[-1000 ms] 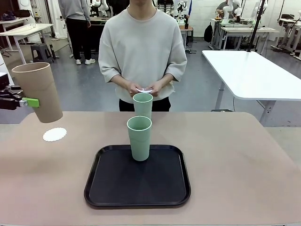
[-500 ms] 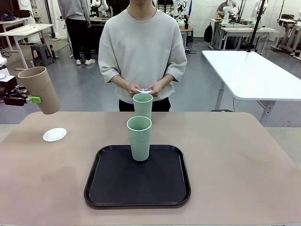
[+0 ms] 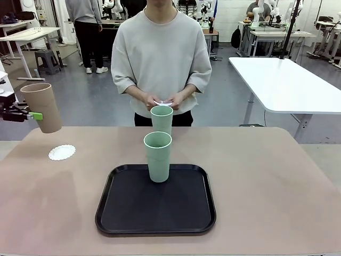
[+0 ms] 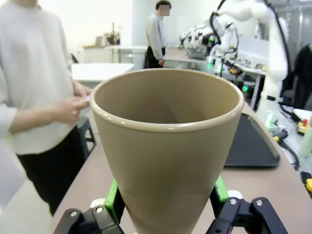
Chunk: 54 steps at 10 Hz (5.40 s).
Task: Place coasters on the table and set cups on them.
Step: Take one Reusable plastic cup from the Flat Tray and place it on a coaster set by the human.
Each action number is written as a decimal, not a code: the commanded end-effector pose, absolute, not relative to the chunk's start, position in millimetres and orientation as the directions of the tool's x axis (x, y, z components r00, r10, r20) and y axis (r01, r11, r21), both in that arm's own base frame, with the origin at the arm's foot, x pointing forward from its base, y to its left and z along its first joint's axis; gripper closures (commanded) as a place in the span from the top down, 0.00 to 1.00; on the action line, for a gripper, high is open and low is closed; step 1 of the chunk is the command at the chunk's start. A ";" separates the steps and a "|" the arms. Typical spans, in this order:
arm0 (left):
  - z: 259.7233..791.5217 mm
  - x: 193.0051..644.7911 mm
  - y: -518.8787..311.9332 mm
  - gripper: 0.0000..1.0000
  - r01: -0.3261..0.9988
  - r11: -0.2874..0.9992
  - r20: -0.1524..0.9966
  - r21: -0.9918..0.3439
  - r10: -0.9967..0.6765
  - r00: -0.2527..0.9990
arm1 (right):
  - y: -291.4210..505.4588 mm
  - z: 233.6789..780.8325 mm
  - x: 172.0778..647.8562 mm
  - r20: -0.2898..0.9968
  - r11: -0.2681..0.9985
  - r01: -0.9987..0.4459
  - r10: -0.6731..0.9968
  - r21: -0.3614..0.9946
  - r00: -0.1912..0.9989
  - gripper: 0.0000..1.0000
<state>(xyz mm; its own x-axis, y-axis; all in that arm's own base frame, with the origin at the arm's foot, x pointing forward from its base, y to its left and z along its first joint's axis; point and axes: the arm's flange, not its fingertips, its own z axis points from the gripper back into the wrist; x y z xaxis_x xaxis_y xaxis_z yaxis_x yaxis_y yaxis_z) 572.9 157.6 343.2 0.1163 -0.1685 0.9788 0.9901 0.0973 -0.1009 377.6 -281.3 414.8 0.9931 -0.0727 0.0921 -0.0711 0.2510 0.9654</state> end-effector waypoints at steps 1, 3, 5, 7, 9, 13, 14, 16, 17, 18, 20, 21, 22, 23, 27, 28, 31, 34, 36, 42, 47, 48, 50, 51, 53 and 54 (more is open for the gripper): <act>334.0 583.5 151.5 0.85 0.984 0.112 0.975 -0.139 -0.158 0.156 | -280.8 415.3 379.9 0.098 0.247 -0.074 -0.086 0.966 0.991 1.00; 329.1 578.8 146.1 0.85 0.983 0.123 0.966 -0.139 -0.201 0.162 | -280.8 415.3 379.9 0.098 0.247 -0.074 -0.086 0.966 0.991 1.00; 320.7 578.2 150.5 0.85 0.985 0.109 0.972 -0.136 -0.178 0.154 | -280.8 415.3 379.9 0.098 0.247 -0.074 -0.086 0.966 0.991 1.00; 320.7 578.2 150.5 0.85 0.985 0.109 0.972 -0.136 -0.178 0.154 | -280.8 415.3 379.9 0.098 0.247 -0.074 -0.086 0.966 0.991 1.00; 320.7 578.2 150.5 0.85 0.985 0.109 0.972 -0.136 -0.178 0.154 | -280.8 415.3 379.9 0.098 0.247 -0.074 -0.086 0.966 0.991 1.00; 296.1 575.6 160.5 0.85 0.993 -0.003 0.983 -0.115 -0.147 0.113 | -280.8 415.3 379.9 0.098 0.247 -0.074 -0.086 0.966 0.991 1.00; 289.5 576.1 162.6 0.85 0.993 -0.011 0.983 -0.116 -0.145 0.113 | -280.8 415.3 379.9 0.098 0.247 -0.074 -0.086 0.966 0.991 1.00; 281.3 574.7 163.1 0.85 0.996 -0.035 0.986 -0.087 -0.147 0.081 | -280.8 415.3 379.9 0.098 0.247 -0.074 -0.086 0.966 0.991 1.00; 276.9 575.8 162.3 0.85 0.996 -0.052 0.988 -0.075 -0.138 0.067 | -280.8 415.3 379.9 0.098 0.247 -0.074 -0.086 0.966 0.991 1.00; 273.8 576.3 161.0 0.85 0.996 -0.057 0.989 -0.067 -0.139 0.059 | -280.8 415.3 379.9 0.098 0.247 -0.074 -0.086 0.966 0.991 1.00; 265.3 582.6 156.7 0.85 0.997 -0.055 0.989 -0.049 -0.144 0.040 | -280.8 415.3 379.9 0.098 0.247 -0.074 -0.086 0.966 0.991 1.00; 262.6 585.5 156.6 0.85 0.997 -0.058 0.989 -0.058 -0.138 0.049 | -280.8 415.3 379.9 0.098 0.247 -0.074 -0.086 0.966 0.991 1.00; 259.6 589.2 157.6 0.85 0.996 -0.059 0.989 -0.062 -0.135 0.054 | -280.8 415.3 379.9 0.098 0.247 -0.074 -0.086 0.966 0.991 1.00; 256.8 591.6 159.8 0.85 0.997 -0.054 0.989 -0.061 -0.136 0.054 | -280.8 415.3 379.9 0.098 0.247 -0.074 -0.086 0.966 0.991 1.00; 245.2 602.0 161.3 0.85 0.996 -0.050 0.989 -0.078 -0.129 0.071 | -280.8 415.3 379.9 0.098 0.247 -0.074 -0.086 0.966 0.991 1.00; 242.9 602.2 160.5 0.85 0.995 -0.053 0.989 -0.080 -0.133 0.072 | -280.8 415.3 379.9 0.098 0.247 -0.074 -0.086 0.966 0.991 1.00; 235.4 603.6 158.9 0.85 0.994 -0.059 0.986 -0.094 -0.147 0.084 | -280.8 415.3 379.9 0.098 0.247 -0.074 -0.086 0.966 0.991 1.00; 233.8 604.3 158.9 0.85 0.995 -0.054 0.984 -0.086 -0.159 0.077 | -280.8 415.3 379.9 0.098 0.247 -0.074 -0.086 0.966 0.991 1.00; 232.1 604.9 158.2 0.85 0.995 -0.054 0.982 -0.082 -0.173 0.071 | -280.8 415.3 379.9 0.098 0.247 -0.074 -0.086 0.966 0.991 1.00; 225.2 606.1 156.0 1.00 0.995 -0.064 0.976 -0.078 -0.208 0.063 | -280.8 415.3 379.9 0.098 0.247 -0.074 -0.086 0.966 0.991 1.00; 223.4 604.1 156.1 1.00 0.996 -0.055 0.969 -0.067 -0.240 0.051 | -280.8 415.3 379.9 0.098 0.247 -0.074 -0.086 0.966 0.991 1.00; 223.2 604.0 156.3 1.00 0.997 -0.051 0.967 -0.063 -0.248 0.048 | -280.8 415.3 379.9 0.098 0.247 -0.074 -0.086 0.966 0.991 1.00; 224.2 603.1 157.3 1.00 0.998 -0.043 0.963 -0.052 -0.266 0.039 | -280.8 415.3 379.9 0.098 0.247 -0.074 -0.086 0.966 0.991 1.00; 224.3 602.5 158.2 1.00 0.998 -0.039 0.960 -0.051 -0.276 0.039 | -280.8 415.3 379.9 0.098 0.247 -0.074 -0.086 0.966 0.991 1.00; 226.0 599.4 164.7 1.00 0.998 -0.051 0.946 -0.043 -0.323 0.024 | -280.8 415.3 379.9 0.098 0.247 -0.074 -0.086 0.966 0.991 1.00; 227.5 597.3 168.9 1.00 0.997 -0.061 0.939 -0.046 -0.342 0.023 | -280.8 415.3 379.9 0.098 0.247 -0.074 -0.086 0.966 0.991 1.00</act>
